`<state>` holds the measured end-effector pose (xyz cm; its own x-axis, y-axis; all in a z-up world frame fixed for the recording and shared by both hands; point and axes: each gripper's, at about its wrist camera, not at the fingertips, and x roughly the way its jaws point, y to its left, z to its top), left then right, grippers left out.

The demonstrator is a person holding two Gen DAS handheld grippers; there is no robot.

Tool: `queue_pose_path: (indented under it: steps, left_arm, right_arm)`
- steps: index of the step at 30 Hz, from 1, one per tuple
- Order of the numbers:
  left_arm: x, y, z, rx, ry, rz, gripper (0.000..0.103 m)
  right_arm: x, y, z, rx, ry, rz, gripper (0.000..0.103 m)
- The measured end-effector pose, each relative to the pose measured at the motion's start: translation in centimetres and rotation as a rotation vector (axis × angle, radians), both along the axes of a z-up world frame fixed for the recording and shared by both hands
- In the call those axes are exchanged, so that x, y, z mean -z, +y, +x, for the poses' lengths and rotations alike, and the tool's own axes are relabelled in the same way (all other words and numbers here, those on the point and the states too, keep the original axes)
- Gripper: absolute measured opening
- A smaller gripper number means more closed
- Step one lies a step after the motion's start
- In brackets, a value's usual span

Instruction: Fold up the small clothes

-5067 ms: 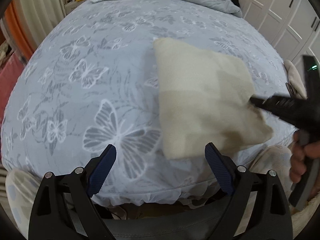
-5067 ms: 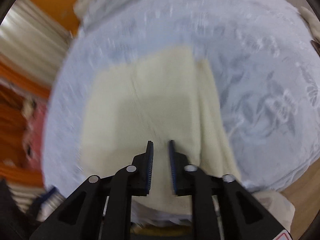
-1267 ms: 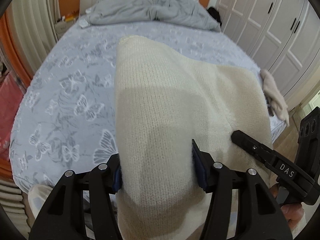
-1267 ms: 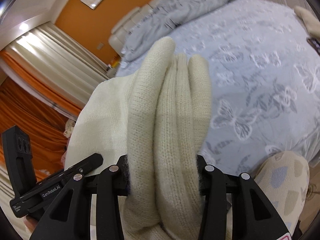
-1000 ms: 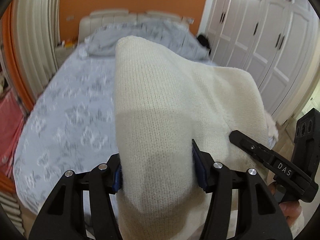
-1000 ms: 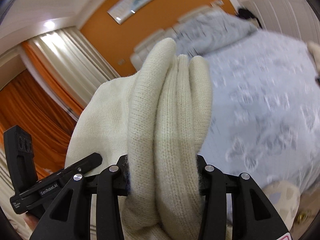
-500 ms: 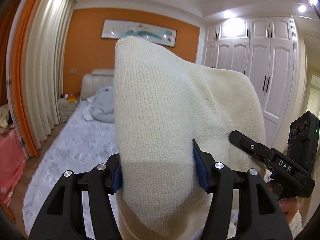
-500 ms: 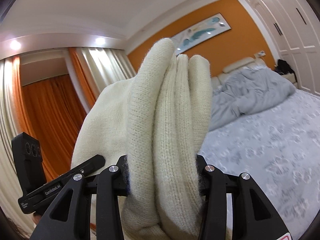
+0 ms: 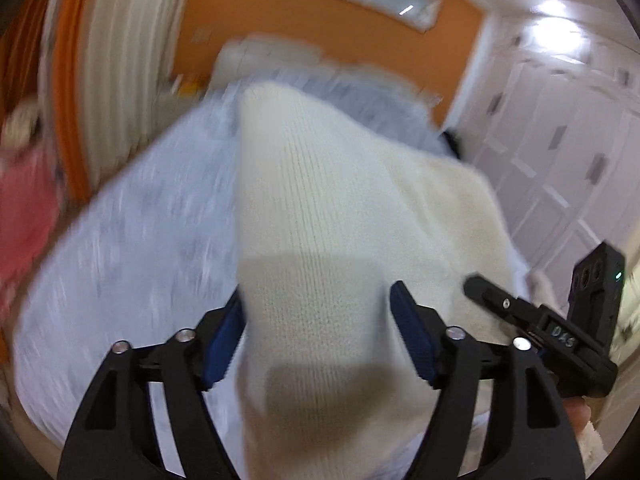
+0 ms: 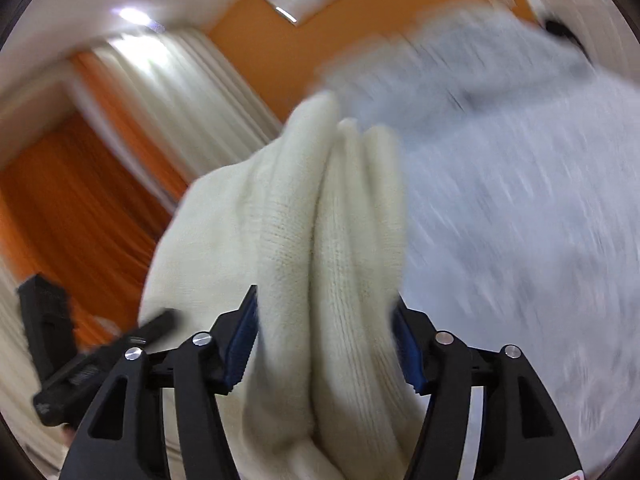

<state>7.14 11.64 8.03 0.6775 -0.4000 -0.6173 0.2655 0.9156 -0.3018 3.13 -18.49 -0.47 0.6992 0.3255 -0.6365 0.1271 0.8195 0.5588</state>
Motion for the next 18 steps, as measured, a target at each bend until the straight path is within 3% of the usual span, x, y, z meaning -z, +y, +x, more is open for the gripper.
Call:
queue_pose_path:
  steps: [2, 3, 5, 8, 10, 15, 16, 18]
  left_arm:
    - [7.4, 1.5, 1.0, -0.073, 0.144, 0.052, 0.072]
    - [10.0, 2.1, 1.0, -0.102, 0.202, 0.077, 0.071]
    - [13.5, 3.9, 0.3, -0.131, 0.291, 0.028, 0.071]
    - [14.3, 4.6, -0.1, -0.149, 0.309, -0.027, 0.076]
    - [14.9, 4.2, 0.5, -0.143, 0.33, -0.04, 0.079]
    - [17.4, 2.7, 1.7, -0.131, 0.414, -0.079, 0.083]
    - [18.4, 2.5, 1.8, -0.134, 0.432, -0.075, 0.083]
    - [19.7, 2.1, 2.0, -0.139, 0.464, -0.054, 0.083]
  right_arm:
    - [6.0, -1.5, -1.5, 0.069, 0.158, -0.022, 0.061]
    - [7.0, -1.9, -2.1, 0.082, 0.186, -0.015, 0.061]
    - [8.7, -2.3, -3.4, 0.079, 0.217, 0.015, 0.061]
    - [8.2, -1.5, -2.0, 0.029, 0.21, -0.014, 0.061]
    - [8.4, -0.3, 0.4, -0.027, 0.206, -0.023, 0.07]
    - [11.9, 1.8, 4.5, -0.071, 0.29, -0.02, 0.072]
    - [12.5, 2.0, 4.9, -0.069, 0.299, -0.037, 0.069]
    - [12.8, 2.4, 5.5, -0.106, 0.309, -0.037, 0.021]
